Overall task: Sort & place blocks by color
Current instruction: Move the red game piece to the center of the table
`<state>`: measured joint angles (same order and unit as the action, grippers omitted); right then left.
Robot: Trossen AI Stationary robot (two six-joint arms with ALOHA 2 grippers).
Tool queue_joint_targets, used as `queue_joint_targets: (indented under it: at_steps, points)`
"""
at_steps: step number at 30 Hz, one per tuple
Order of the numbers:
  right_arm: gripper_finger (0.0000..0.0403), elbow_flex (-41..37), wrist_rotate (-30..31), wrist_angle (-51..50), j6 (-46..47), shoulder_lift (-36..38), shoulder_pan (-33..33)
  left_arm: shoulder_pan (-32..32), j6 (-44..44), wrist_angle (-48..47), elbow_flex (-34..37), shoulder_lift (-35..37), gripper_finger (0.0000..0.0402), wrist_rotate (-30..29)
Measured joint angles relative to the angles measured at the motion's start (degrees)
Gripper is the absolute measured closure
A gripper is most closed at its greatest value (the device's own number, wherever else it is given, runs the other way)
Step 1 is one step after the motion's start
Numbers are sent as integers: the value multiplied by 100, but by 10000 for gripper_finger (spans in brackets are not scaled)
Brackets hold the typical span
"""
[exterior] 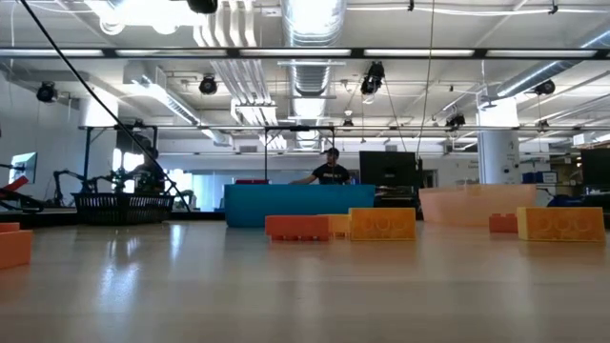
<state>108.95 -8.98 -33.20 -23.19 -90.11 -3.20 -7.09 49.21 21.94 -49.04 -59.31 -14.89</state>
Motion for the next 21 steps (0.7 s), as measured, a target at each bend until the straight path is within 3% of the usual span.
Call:
queue_joint_targets:
  at_steps: [21]
  points:
    - [175, 0, -6, 309, -470, -76, 85, 1, 611, 1549, -4, -905, 267, 153]
